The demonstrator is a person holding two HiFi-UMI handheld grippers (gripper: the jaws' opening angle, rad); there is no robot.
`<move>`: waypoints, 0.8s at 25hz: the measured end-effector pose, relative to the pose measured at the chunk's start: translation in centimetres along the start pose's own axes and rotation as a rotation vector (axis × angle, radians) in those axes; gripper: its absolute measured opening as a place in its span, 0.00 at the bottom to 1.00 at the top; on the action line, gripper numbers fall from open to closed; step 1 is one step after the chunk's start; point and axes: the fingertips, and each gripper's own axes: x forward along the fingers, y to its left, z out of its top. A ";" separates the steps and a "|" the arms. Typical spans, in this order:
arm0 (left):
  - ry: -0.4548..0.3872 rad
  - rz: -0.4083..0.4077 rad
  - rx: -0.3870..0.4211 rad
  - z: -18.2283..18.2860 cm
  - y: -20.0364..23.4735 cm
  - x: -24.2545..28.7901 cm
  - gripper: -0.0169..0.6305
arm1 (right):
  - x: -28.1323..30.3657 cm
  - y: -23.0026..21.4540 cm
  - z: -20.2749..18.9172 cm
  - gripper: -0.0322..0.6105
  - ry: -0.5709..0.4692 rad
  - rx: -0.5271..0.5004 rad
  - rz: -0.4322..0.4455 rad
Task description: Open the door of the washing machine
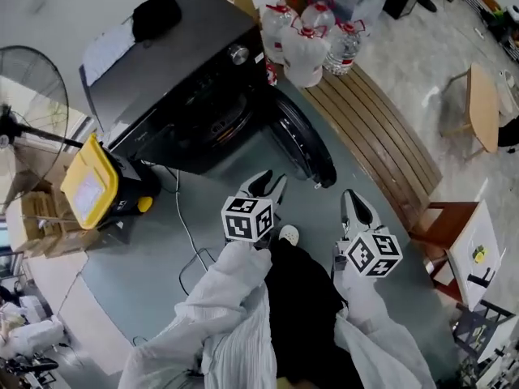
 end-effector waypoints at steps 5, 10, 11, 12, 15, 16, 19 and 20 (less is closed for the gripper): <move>-0.089 0.074 -0.021 2.0 1.8 -6.2 0.26 | 1.1 3.7 1.9 0.06 0.017 -0.065 0.109; -0.176 0.138 0.026 3.9 3.0 -12.7 0.24 | 2.7 8.9 3.2 0.06 0.046 -0.157 0.253; -0.198 0.146 0.036 4.3 2.9 -14.0 0.23 | 2.9 9.8 3.3 0.06 0.056 -0.175 0.276; -0.220 0.156 0.043 4.6 2.9 -15.3 0.22 | 2.9 10.8 3.3 0.06 0.066 -0.193 0.298; -0.277 0.191 0.049 5.0 3.1 -18.9 0.20 | 3.2 13.5 3.5 0.06 0.087 -0.240 0.366; -0.296 0.201 0.046 5.1 3.2 -20.0 0.19 | 3.4 14.3 3.5 0.06 0.092 -0.252 0.387; -0.361 0.240 0.020 5.1 3.6 -22.9 0.14 | 4.2 16.4 3.2 0.06 0.112 -0.280 0.434; -0.377 0.258 0.013 5.0 3.9 -23.8 0.11 | 4.4 17.2 3.0 0.06 0.120 -0.289 0.450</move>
